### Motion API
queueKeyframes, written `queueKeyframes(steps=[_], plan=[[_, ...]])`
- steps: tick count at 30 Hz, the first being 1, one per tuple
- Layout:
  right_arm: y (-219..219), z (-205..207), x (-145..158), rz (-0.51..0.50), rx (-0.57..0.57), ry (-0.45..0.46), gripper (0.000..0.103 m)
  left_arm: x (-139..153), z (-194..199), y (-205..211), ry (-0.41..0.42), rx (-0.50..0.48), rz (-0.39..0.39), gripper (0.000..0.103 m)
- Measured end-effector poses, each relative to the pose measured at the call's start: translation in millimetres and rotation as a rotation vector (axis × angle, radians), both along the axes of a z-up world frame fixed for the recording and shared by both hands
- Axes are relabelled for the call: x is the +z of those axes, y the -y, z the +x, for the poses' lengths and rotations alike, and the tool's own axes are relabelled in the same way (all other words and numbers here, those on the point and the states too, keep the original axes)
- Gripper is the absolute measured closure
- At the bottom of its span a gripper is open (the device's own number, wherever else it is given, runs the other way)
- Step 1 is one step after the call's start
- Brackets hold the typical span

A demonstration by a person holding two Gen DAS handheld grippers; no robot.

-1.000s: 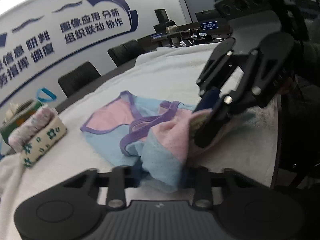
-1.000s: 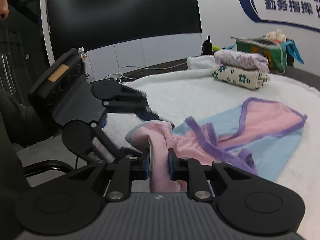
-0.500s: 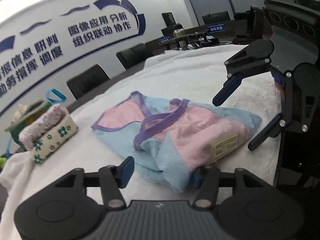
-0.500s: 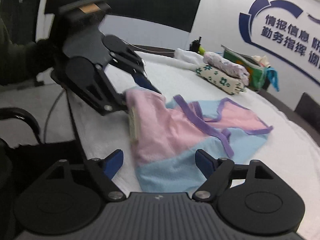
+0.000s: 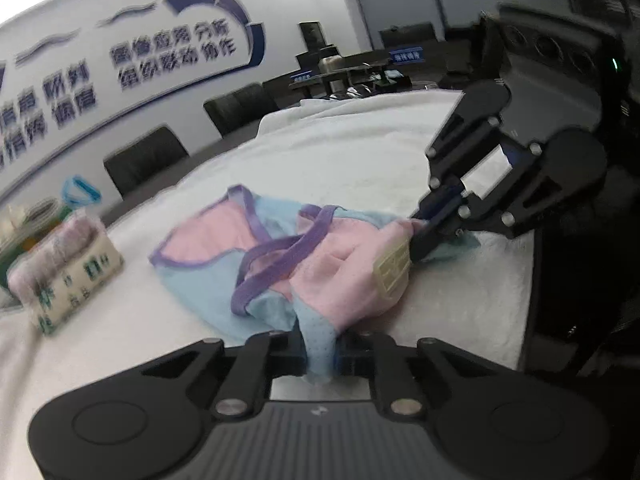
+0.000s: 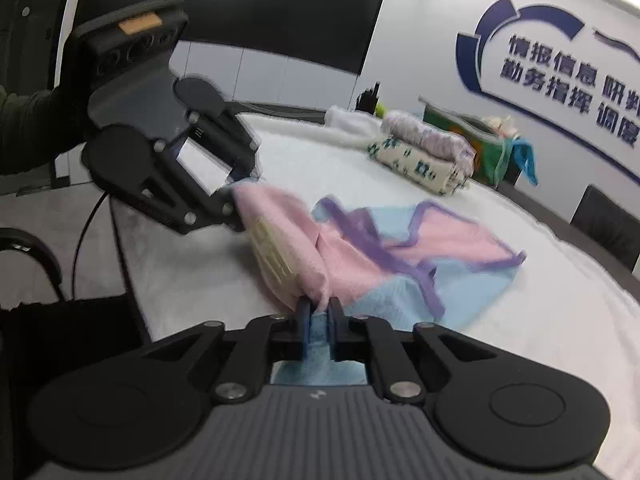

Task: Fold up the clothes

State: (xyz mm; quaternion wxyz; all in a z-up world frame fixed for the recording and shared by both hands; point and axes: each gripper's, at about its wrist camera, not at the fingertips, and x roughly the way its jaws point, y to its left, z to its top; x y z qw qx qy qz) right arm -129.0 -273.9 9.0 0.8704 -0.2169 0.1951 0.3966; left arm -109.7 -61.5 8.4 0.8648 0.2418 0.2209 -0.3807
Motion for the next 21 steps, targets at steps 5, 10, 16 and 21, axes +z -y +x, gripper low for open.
queueKeyframes(steps=[5, 10, 16, 21], plan=[[0, -10, 14, 0.029, 0.120, -0.140, 0.099, 10, -15, -21, -0.133, -0.039, -0.089, 0.097], [15, -15, 38, 0.125, 0.236, -0.289, 0.099, 21, -12, -37, -0.298, -0.049, -0.200, 0.097], [21, 8, 35, 0.129, 0.092, -0.265, 0.028, 20, 24, -42, -0.399, 0.075, -0.300, 0.097], [-9, -24, 36, 0.045, 0.099, -0.049, 0.018, 18, 35, -44, -0.434, 0.103, -0.322, 0.097]])
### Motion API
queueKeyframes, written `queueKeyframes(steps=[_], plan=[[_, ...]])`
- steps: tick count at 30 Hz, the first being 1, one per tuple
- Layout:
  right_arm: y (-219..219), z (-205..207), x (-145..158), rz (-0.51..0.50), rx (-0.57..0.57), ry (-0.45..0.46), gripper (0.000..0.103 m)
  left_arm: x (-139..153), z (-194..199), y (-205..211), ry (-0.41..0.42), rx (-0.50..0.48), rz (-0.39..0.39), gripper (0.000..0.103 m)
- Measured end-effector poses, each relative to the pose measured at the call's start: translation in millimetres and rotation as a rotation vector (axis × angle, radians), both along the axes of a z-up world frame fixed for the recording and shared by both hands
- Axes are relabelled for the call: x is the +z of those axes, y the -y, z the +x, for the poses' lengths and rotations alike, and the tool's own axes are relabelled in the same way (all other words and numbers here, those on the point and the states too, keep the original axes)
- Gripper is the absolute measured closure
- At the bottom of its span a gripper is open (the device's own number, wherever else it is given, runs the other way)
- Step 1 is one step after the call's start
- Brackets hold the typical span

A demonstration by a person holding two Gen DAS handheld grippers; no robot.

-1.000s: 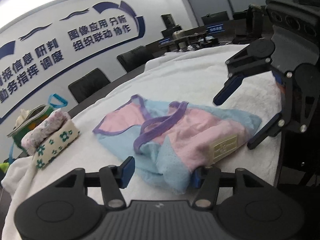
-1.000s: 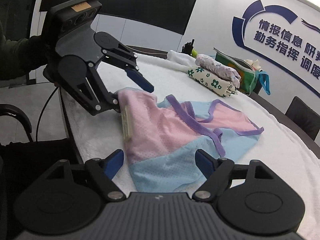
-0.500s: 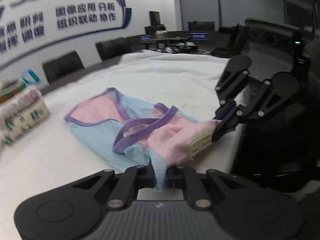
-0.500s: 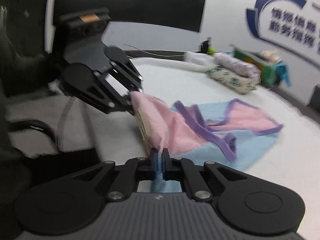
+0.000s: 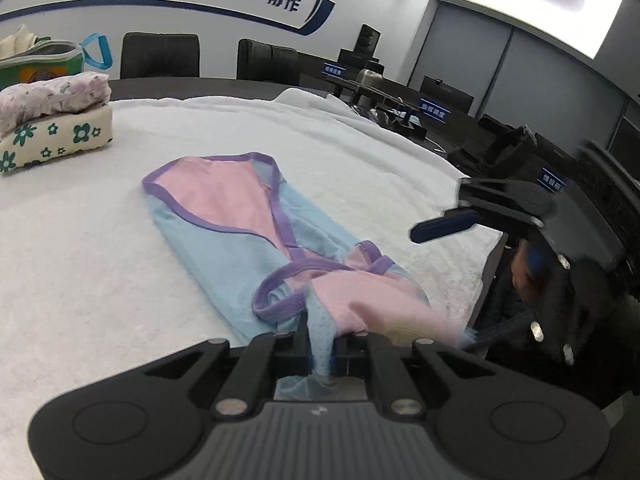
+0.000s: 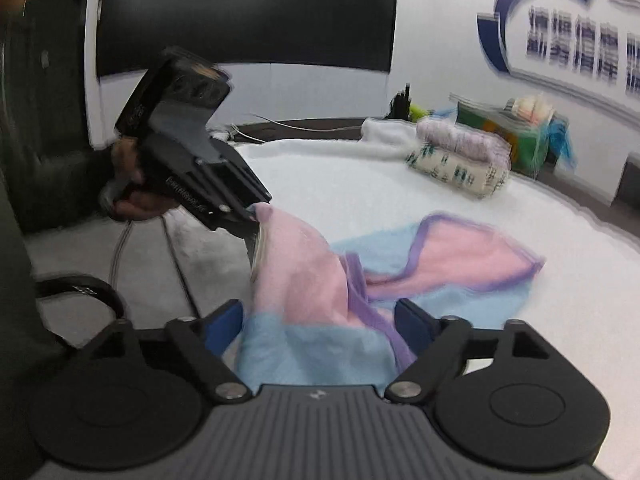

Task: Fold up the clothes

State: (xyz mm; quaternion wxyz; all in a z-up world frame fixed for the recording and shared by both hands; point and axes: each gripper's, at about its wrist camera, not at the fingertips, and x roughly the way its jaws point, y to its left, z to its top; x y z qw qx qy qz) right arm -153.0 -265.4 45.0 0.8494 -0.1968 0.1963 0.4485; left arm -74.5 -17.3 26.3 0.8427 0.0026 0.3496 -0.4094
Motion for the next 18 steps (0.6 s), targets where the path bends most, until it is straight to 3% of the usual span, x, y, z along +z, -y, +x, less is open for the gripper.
queueKeyframes(steps=[3, 9, 18], plan=[[-22, -21, -8, -0.061, 0.019, 0.147, 0.018, 0, 1, 0, -0.007, 0.017, 0.007, 0.097], [-38, -24, -24, -0.097, -0.065, 0.178, 0.019, -1, -5, -2, 0.005, 0.046, 0.028, 0.097], [-19, -40, 23, 0.169, -0.056, 0.082, 0.015, -1, -8, 1, 0.030, 0.054, 0.056, 0.097]])
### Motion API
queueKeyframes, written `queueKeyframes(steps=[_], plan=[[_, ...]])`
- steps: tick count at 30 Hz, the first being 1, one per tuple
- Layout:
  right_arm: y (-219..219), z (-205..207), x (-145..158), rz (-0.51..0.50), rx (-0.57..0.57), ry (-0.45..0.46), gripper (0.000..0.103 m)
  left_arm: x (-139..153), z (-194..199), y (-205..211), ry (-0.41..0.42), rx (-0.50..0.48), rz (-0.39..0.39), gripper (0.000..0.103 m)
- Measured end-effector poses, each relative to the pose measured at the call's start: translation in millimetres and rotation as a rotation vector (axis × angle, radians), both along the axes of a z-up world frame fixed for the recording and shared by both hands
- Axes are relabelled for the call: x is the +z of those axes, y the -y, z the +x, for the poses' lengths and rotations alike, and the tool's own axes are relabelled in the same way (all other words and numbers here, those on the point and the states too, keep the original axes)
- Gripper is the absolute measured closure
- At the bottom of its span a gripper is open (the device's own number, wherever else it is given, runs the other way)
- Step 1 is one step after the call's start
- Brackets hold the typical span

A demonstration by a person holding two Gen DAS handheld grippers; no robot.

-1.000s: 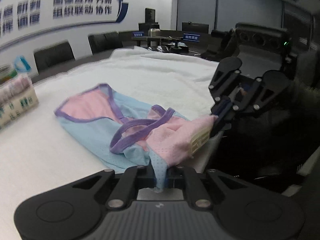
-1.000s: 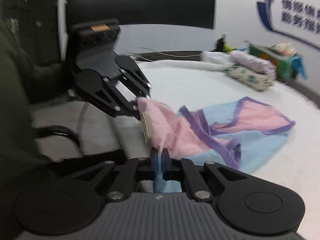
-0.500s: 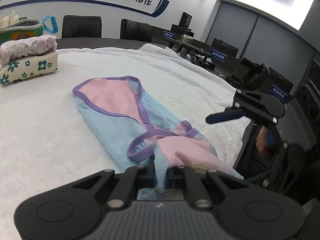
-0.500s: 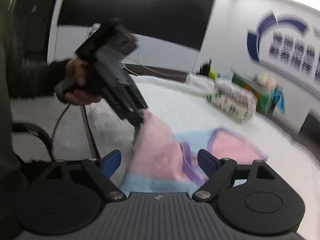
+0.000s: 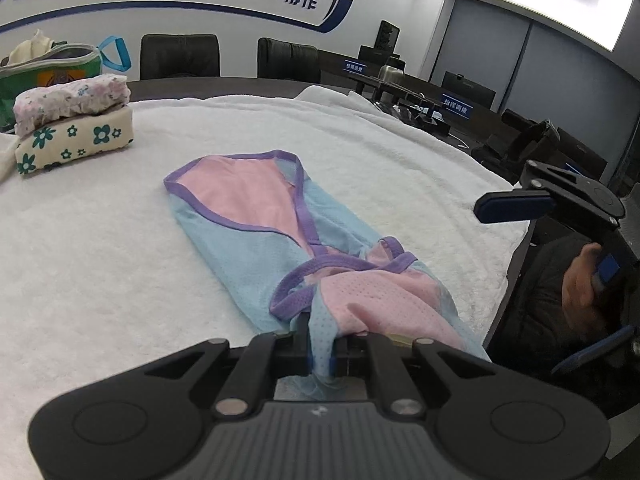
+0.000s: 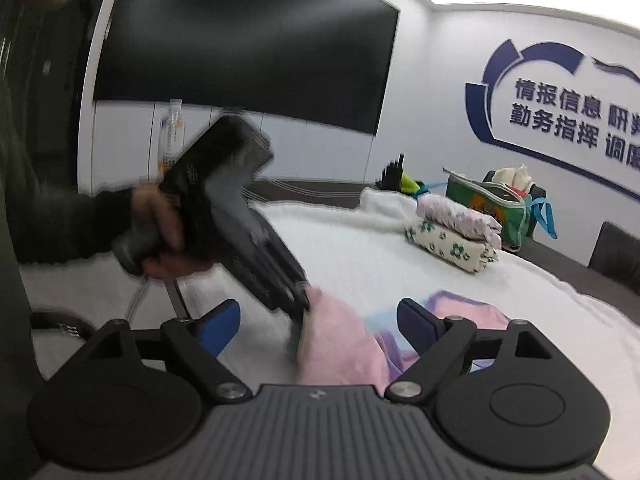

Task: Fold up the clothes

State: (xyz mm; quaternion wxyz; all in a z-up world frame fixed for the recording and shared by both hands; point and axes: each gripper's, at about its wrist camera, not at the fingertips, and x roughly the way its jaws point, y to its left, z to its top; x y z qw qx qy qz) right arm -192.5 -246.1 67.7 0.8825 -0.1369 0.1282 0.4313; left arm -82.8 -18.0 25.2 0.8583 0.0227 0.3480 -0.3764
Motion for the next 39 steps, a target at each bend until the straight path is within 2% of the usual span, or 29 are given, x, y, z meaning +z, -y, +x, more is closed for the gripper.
queueKeyframes(steps=[2, 4, 9, 11, 13, 15, 17, 19, 20, 25, 28, 29, 31, 33, 34, 36, 38, 39], plan=[[-12, -1, -5, -0.012, -0.064, -0.013, 0.016, -1, 1, -1, -0.002, -0.001, -0.007, 0.097], [-27, 0, -21, -0.075, -0.127, 0.020, 0.016, -2, 3, -2, -0.010, 0.001, -0.014, 0.097], [-38, 2, -58, -0.273, -0.195, 0.098, 0.032, -1, 2, -3, -0.010, 0.003, -0.003, 0.097], [-29, 3, -65, -0.313, -0.206, 0.114, 0.043, -1, 1, -4, -0.009, 0.003, -0.005, 0.097], [-16, 2, -64, -0.322, -0.216, 0.110, 0.046, -2, -1, -6, -0.006, 0.000, -0.009, 0.097], [-3, 3, -61, -0.326, -0.223, 0.102, 0.056, -3, -5, -6, 0.007, -0.010, -0.010, 0.097], [8, 6, -56, -0.329, -0.213, 0.080, 0.082, -4, -9, -6, 0.023, -0.038, -0.004, 0.097], [17, 12, -50, -0.300, -0.182, 0.038, 0.096, -4, -14, -4, 0.036, -0.073, 0.013, 0.097], [23, 16, -44, -0.267, -0.151, 0.000, 0.098, -3, -16, -4, 0.038, -0.093, 0.020, 0.097], [51, 43, -17, -0.120, 0.063, -0.195, 0.098, 10, -16, -10, 0.016, -0.186, -0.018, 0.097], [64, 82, -14, -0.060, 0.131, -0.311, 0.098, 12, 4, -9, -0.013, -0.169, -0.027, 0.094], [68, 96, -14, -0.034, 0.127, -0.341, 0.098, 12, 13, -9, -0.033, -0.148, -0.040, 0.089], [74, 124, -16, 0.024, 0.098, -0.396, 0.098, 10, 37, -12, -0.084, -0.057, -0.080, 0.086], [79, 153, -19, 0.080, 0.048, -0.452, 0.096, 7, 54, -15, -0.106, 0.055, -0.090, 0.071], [79, 167, -22, 0.098, -0.021, -0.472, 0.092, 5, 62, -16, -0.110, 0.117, -0.087, 0.059], [76, 189, -28, 0.109, -0.168, -0.493, 0.083, 2, 75, -18, -0.120, 0.227, -0.083, 0.058], [73, 195, -30, 0.087, -0.281, -0.468, 0.058, -3, 77, -25, -0.139, 0.262, -0.099, 0.057], [73, 191, -28, 0.082, -0.334, -0.428, 0.058, -4, 73, -31, -0.157, 0.266, -0.128, 0.056]])
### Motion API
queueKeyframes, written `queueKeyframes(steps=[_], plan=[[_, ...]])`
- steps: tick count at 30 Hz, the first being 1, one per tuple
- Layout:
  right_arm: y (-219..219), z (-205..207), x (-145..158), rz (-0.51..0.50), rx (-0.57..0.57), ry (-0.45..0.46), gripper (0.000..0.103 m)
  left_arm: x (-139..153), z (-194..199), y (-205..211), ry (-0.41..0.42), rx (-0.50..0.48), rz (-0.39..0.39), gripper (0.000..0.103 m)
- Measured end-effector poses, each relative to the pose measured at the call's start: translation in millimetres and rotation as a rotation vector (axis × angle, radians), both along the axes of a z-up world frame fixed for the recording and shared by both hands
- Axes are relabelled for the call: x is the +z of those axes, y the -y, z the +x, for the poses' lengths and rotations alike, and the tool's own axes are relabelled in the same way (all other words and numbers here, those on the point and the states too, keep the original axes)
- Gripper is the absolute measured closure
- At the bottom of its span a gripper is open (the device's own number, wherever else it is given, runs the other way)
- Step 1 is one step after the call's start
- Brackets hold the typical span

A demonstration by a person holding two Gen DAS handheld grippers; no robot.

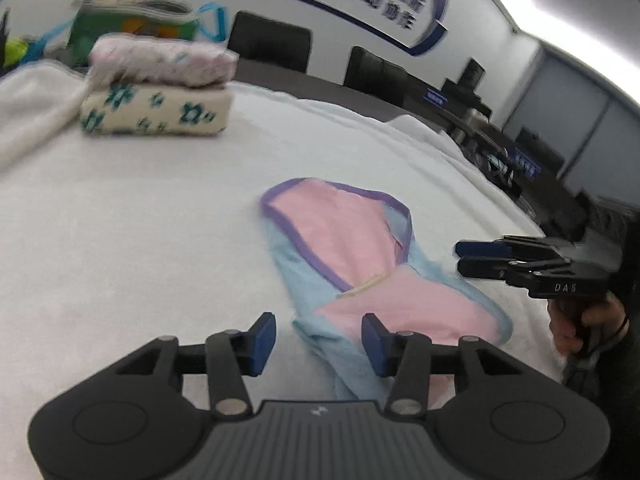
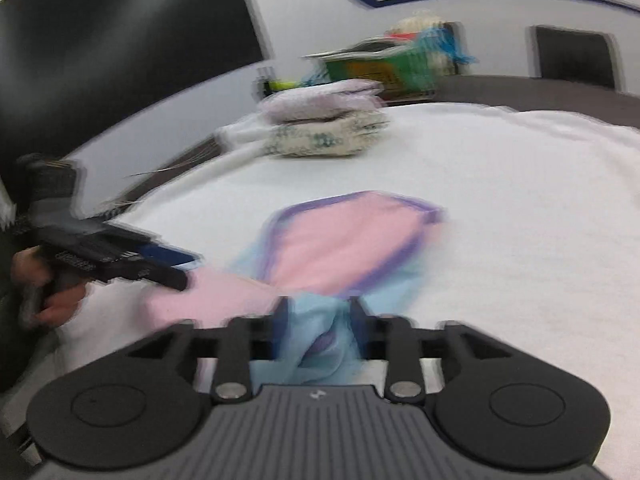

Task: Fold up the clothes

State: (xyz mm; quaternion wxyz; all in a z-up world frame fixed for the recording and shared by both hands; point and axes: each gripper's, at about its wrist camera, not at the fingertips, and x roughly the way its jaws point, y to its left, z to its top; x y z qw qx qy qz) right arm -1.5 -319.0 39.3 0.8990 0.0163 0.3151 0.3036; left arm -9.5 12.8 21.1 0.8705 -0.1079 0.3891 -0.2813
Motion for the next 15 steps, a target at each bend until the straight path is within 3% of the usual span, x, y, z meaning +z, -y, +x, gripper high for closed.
queueKeyframes(steps=[3, 4, 7, 9, 10, 11, 12, 14, 15], plan=[[7, -24, 6, 0.010, -0.042, 0.060, 0.054, -4, -11, -17, -0.041, 0.016, -0.088, 0.053], [9, -33, 8, 0.016, -0.051, 0.079, 0.048, -4, -15, -18, -0.047, 0.017, -0.104, 0.052], [11, -42, -1, 0.084, -0.055, 0.026, 0.043, -4, -13, -4, -0.046, 0.010, -0.120, 0.048], [4, -35, -10, 0.121, -0.059, -0.024, 0.043, -6, -4, 9, -0.050, 0.023, -0.103, 0.053], [0, -31, -14, 0.133, -0.066, -0.040, 0.043, -8, -1, 12, -0.053, 0.036, -0.096, 0.068], [-3, -26, -17, 0.143, -0.075, -0.051, 0.045, -8, -1, 14, -0.045, 0.042, -0.099, 0.092], [-8, -22, -21, 0.148, -0.082, -0.059, 0.049, -8, 0, 16, -0.038, 0.048, -0.103, 0.097], [-16, -22, -26, 0.142, -0.081, -0.057, 0.081, -5, -4, 18, 0.001, 0.049, -0.113, 0.096], [-21, -22, -29, 0.138, -0.079, -0.055, 0.087, -3, -8, 19, 0.026, 0.047, -0.119, 0.096]])
